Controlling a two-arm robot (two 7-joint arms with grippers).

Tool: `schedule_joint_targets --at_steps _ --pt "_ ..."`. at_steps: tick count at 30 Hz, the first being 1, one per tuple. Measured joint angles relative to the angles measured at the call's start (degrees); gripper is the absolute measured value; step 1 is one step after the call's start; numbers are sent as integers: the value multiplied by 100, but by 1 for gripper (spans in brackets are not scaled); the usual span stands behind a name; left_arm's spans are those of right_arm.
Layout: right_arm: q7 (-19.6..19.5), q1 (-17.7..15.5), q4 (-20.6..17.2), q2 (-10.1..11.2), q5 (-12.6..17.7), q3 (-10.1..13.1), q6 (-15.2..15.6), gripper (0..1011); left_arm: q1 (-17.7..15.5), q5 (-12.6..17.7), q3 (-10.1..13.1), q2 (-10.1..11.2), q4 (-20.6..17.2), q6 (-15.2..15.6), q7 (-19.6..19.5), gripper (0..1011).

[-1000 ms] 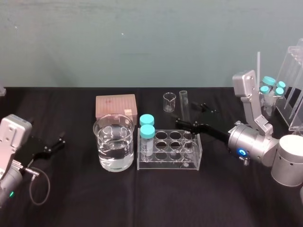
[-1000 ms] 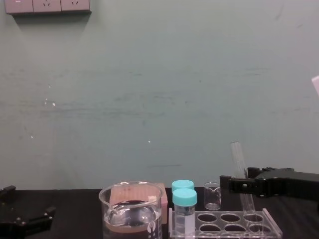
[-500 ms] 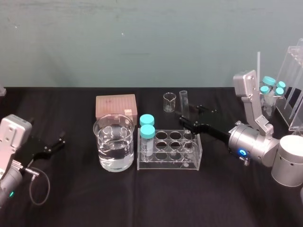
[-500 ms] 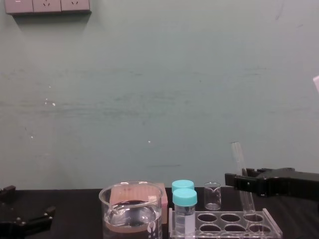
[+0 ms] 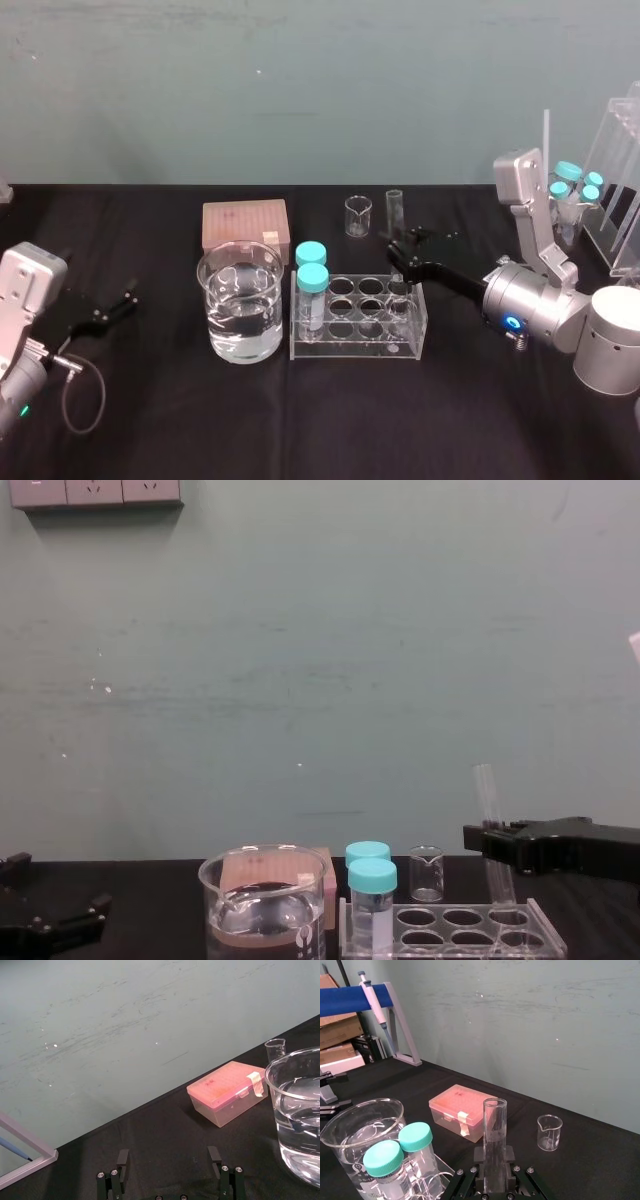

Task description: Hold the test tube with one hand and immerse one end into the beaker, then return it to the test tube rack.

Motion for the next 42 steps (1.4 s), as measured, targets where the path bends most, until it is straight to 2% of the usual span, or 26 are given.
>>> schedule_joint_targets --at_steps 13,30,42 --pt "-1 0 0 0 0 0 0 228 0 0 0 0 0 0 0 1000" --pt "-5 -230 -117 -66 -32 262 -437 228 0 0 0 0 0 0 0 1000" --pt "131 -412 -285 -139 198 461 -749 228 0 0 0 0 0 0 0 1000"
